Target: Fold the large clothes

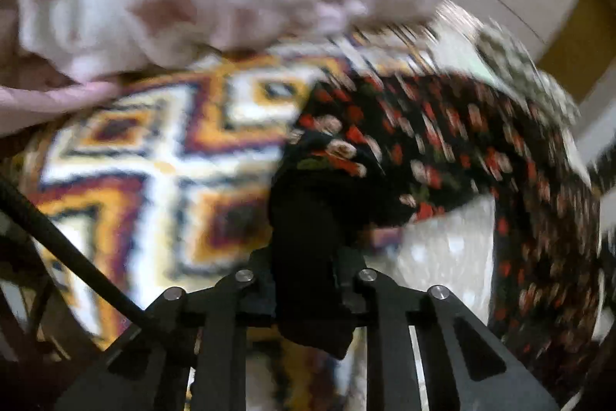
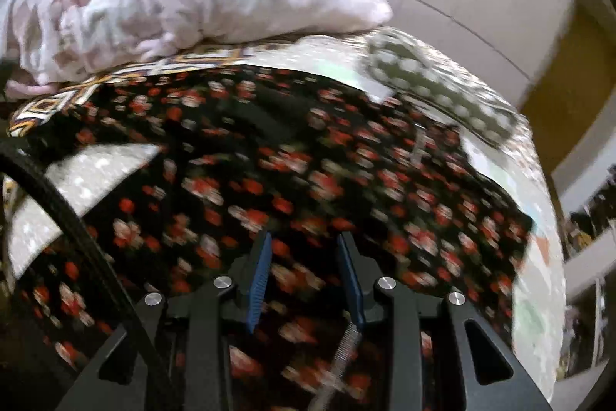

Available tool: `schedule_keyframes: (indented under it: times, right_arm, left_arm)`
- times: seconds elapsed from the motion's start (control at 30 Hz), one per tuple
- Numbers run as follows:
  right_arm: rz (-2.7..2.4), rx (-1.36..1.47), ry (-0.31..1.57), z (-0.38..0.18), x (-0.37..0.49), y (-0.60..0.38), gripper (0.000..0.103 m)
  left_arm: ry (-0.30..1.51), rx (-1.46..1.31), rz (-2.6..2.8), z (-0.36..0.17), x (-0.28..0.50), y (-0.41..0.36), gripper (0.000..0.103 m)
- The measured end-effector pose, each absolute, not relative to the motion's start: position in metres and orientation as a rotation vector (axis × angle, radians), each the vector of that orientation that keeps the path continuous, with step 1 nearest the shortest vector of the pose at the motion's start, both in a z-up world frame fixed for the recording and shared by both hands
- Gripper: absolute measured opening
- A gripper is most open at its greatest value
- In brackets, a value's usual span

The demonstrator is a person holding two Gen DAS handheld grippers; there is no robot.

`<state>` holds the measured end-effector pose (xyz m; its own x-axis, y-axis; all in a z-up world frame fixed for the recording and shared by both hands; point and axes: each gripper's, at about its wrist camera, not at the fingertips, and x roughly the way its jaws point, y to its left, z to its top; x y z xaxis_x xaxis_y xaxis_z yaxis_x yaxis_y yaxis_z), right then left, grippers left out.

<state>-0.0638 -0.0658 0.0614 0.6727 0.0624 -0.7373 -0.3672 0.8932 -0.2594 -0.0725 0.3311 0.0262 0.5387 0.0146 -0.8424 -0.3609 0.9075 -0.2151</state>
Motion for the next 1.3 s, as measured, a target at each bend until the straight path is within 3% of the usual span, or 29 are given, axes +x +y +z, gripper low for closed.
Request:
schedule_keyframes:
  times: [0.13, 0.27, 0.43, 0.6, 0.77, 0.83, 1.0, 1.3]
  right_arm:
    - [0.187, -0.335, 0.809, 0.062, -0.072, -0.110, 0.037]
    - [0.138, -0.216, 0.800, 0.067, -0.078, -0.154, 0.037]
    - [0.083, -0.058, 0.777, 0.073, -0.088, -0.211, 0.037]
    - [0.012, 0.045, 0.790, 0.068, -0.097, -0.267, 0.037]
    - [-0.055, 0.136, 0.816, 0.058, -0.109, -0.312, 0.037]
    - [-0.059, 0.171, 0.822, 0.058, -0.114, -0.325, 0.037]
    - [-0.016, 0.182, 0.805, 0.069, -0.109, -0.325, 0.039]
    - [0.166, 0.225, 0.874, 0.065, -0.059, -0.265, 0.046]
  left_arm:
    - [0.905, -0.454, 0.317, 0.067, -0.066, 0.358, 0.017]
    - [0.853, -0.391, 0.261, 0.115, -0.051, 0.318, 0.016]
    - [0.861, -0.357, 0.026, 0.140, -0.015, 0.208, 0.016]
    - [0.883, -0.311, -0.305, 0.143, 0.024, 0.044, 0.016]
    - [0.964, -0.297, -0.559, 0.126, 0.033, -0.061, 0.024]
    - [0.987, -0.329, -0.591, 0.118, 0.027, -0.066, 0.039]
    - [0.998, -0.349, -0.468, 0.110, -0.001, -0.017, 0.061]
    - [0.960, -0.437, -0.215, 0.091, -0.068, 0.123, 0.064]
